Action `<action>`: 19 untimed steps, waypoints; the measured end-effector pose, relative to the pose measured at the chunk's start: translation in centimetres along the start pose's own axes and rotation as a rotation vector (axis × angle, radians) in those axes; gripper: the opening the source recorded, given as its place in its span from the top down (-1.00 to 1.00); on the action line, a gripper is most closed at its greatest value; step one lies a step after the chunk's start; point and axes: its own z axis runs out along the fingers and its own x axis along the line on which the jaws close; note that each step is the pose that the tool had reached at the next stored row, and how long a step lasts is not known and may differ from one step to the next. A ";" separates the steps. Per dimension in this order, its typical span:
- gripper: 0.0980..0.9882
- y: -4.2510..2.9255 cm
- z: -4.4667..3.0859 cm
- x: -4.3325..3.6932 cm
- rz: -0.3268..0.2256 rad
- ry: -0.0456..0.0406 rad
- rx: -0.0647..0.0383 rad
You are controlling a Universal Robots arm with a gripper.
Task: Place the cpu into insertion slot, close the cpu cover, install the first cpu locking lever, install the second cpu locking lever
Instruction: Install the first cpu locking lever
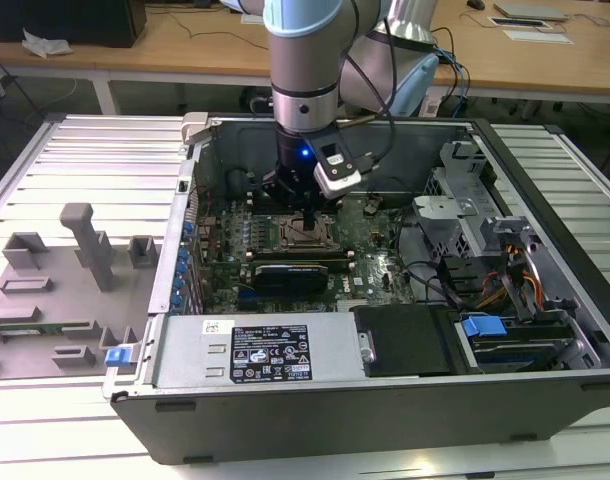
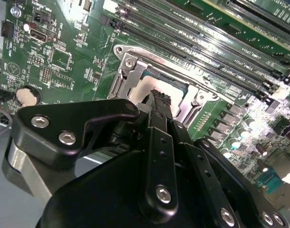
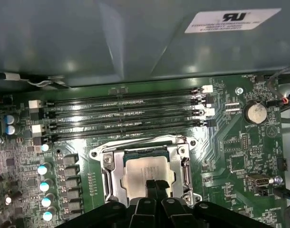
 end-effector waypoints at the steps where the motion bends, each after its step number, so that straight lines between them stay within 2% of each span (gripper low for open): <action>1: 0.98 0.00 -0.10 -0.01 -0.002 0.0000 0.000; 5: 0.98 -0.01 -0.72 -0.06 -0.006 0.0000 -0.001; 11: 0.98 -0.02 -2.82 -0.27 -0.007 -0.0001 -0.001; 19: 0.98 -0.03 -2.90 -0.29 -0.008 0.0011 0.000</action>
